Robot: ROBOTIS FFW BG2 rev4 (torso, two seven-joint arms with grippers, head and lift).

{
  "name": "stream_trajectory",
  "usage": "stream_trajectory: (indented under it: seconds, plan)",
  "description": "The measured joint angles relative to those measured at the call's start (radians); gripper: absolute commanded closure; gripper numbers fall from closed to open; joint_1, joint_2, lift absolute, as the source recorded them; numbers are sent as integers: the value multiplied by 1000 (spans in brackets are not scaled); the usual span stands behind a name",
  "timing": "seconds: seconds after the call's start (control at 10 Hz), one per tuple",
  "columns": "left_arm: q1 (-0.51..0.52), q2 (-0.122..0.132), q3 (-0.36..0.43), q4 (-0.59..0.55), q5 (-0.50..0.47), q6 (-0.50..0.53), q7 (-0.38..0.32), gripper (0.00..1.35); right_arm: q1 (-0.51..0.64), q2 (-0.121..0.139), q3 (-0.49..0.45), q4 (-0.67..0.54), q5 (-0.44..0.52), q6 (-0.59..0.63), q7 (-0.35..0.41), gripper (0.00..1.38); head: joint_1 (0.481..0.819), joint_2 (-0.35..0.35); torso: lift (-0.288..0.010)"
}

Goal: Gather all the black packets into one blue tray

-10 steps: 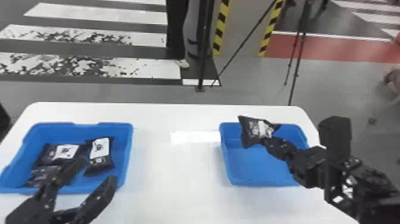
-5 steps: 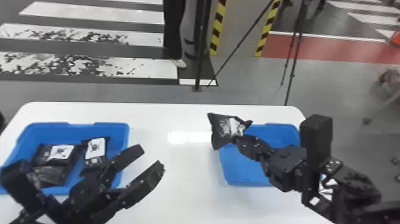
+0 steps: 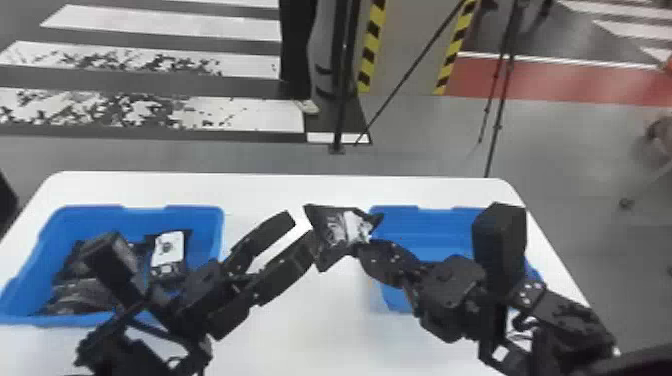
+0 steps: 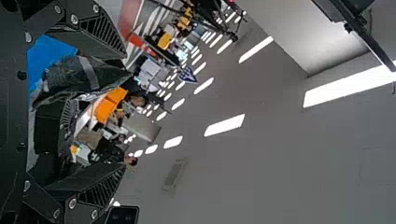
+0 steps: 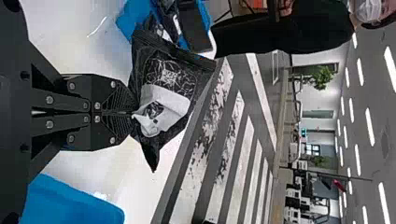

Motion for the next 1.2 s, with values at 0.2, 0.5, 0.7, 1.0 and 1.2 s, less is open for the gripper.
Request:
stream_trajectory:
  seconds: [0.2,0.5,0.7,1.0,1.2]
  plan:
    - [-44,-9,-25,64,15,-12,1,401,7,-3,24,-23,-4,2,2,1277,695,-134,-110]
    - [-125,-14,-105,194,51,-52,-2,1242,6,-10,56,-38,-11,3,3,1277,695,-136,-110]
    - [-141,-13,-139,215,62,-138,1,1208,6,-11,64,-36,-13,7,4,1277,695,-137,-110]
    - [-135,-11,-136,216,67,-193,3,1208,6,-12,66,-25,-31,22,5,651,695,-117,-110]
    - [-112,-11,-99,216,54,-204,-1,1208,9,-7,43,21,-81,35,6,84,695,-97,-110]
